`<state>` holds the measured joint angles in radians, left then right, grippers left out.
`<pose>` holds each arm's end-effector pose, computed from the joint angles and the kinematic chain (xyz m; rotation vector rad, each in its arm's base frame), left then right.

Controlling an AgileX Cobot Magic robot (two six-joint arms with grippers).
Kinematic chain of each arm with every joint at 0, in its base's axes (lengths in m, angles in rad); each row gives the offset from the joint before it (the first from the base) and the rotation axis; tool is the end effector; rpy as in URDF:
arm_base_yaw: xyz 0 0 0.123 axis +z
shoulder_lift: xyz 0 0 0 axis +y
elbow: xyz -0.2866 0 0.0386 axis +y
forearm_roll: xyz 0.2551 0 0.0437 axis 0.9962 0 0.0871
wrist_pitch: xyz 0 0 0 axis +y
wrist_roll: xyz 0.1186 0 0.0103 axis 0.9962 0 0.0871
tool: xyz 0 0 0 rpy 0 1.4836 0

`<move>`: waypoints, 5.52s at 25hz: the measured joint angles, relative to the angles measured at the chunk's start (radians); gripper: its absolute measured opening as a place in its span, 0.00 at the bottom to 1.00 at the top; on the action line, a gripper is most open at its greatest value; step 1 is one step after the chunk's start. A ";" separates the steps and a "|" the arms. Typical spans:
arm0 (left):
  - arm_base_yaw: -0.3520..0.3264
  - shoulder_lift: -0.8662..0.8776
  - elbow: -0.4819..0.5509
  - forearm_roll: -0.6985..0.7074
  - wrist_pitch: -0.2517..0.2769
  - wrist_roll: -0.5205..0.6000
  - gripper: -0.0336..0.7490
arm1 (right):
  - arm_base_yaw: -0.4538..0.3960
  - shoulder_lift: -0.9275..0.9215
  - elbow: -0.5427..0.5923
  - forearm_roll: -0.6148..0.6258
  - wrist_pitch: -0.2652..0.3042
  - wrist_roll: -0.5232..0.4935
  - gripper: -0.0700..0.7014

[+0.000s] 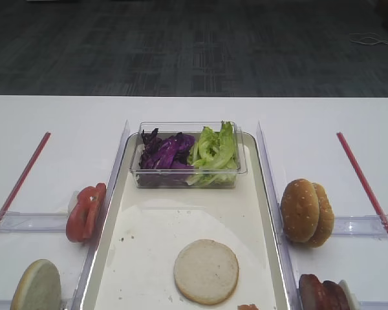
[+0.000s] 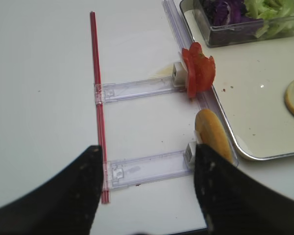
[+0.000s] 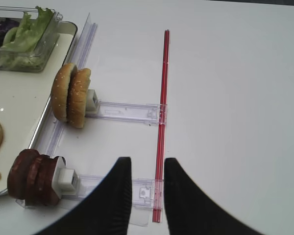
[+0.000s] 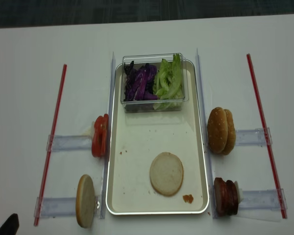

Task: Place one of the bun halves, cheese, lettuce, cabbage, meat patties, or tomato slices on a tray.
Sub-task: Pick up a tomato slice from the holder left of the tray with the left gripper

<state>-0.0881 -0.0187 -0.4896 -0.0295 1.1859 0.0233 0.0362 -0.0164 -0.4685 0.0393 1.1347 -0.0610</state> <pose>0.0128 -0.0044 0.2523 0.1241 2.1581 -0.0733 0.0186 0.0049 0.2510 -0.1069 2.1302 0.0332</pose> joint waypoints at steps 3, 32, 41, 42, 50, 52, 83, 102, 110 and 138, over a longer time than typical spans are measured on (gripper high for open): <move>0.000 0.000 0.000 0.000 0.000 0.000 0.54 | 0.000 0.000 0.000 0.000 0.000 0.000 0.35; 0.000 0.000 0.000 -0.006 0.000 -0.002 0.54 | 0.000 0.000 0.000 0.000 0.000 0.000 0.35; 0.000 0.098 -0.002 -0.018 0.000 -0.004 0.54 | 0.000 0.000 0.000 0.000 0.000 0.000 0.35; 0.000 0.129 -0.006 -0.021 0.000 -0.009 0.54 | 0.000 0.000 0.000 0.000 0.000 0.000 0.35; 0.000 0.398 -0.066 -0.049 -0.017 -0.060 0.54 | 0.000 0.000 0.000 0.000 0.000 0.000 0.35; 0.000 0.475 -0.092 -0.050 -0.018 -0.063 0.54 | 0.000 0.000 0.000 0.000 0.000 0.000 0.35; 0.000 1.392 -0.659 -0.050 0.035 -0.067 0.54 | 0.000 0.000 0.000 0.000 0.000 -0.002 0.35; -0.144 1.425 -0.672 0.029 0.025 -0.175 0.55 | 0.000 0.000 0.000 0.000 0.000 -0.002 0.35; -0.253 1.518 -0.718 0.029 0.023 -0.251 0.55 | 0.000 0.000 0.000 0.000 0.000 -0.002 0.35; -0.331 1.789 -0.774 -0.049 -0.087 -0.341 0.55 | 0.000 0.000 0.000 0.000 0.000 -0.002 0.35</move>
<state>-0.4188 1.7703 -1.2632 -0.0780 1.0992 -0.3173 0.0362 -0.0164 -0.4685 0.0393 1.1347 -0.0630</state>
